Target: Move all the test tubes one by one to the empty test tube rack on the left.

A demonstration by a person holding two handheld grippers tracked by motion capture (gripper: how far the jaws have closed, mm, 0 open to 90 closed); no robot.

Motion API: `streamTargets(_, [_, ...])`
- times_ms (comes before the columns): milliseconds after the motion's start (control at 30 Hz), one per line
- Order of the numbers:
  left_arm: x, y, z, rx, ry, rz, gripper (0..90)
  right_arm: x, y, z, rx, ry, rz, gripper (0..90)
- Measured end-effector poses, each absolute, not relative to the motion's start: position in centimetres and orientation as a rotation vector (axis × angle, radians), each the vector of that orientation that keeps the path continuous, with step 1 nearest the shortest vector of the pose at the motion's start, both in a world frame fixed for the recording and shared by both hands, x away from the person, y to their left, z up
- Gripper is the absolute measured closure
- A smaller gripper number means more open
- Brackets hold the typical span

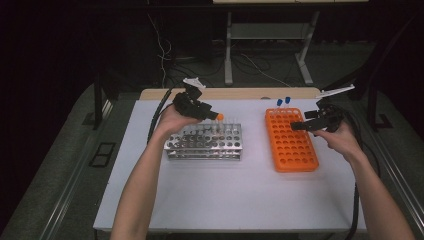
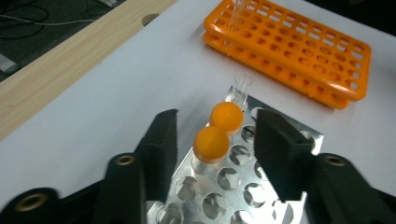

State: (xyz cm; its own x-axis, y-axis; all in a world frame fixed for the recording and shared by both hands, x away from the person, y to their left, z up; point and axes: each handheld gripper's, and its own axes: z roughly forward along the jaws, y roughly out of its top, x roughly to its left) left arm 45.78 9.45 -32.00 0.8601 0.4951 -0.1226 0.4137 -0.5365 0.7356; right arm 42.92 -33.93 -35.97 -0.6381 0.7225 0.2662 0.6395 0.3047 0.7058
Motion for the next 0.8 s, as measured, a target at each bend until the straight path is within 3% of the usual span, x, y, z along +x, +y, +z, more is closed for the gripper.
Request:
streamTargets(267, [43.8, 10.3, -30.8, 2.157, 0.685, 0.141, 22.2, 44.5, -33.6, -36.5, 1.303, 2.429, 1.232, 0.2])
streamTargets(500, [41.4, 11.4, -30.6, 2.119, 0.691, 0.110, 11.3, 45.8, -33.0, -37.4, 1.314, 2.404, 1.164, 0.3])
streamTargets(600, [40.2, 11.8, -30.6, 2.125, 0.696, 0.115, 2.3, 46.3, -32.9, -37.9, 1.338, 2.386, 1.152, 0.3])
streamTargets(700, [38.9, 12.1, -30.7, 2.120, 0.694, 0.120, 0.0, 46.8, -32.9, -38.3, 1.338, 2.373, 1.162, 13.0])
streamTargets(800, [37.6, 12.4, -30.8, 2.116, 0.682, 0.135, 0.0, 47.2, -32.8, -38.7, 1.356, 2.351, 1.154, 14.3])
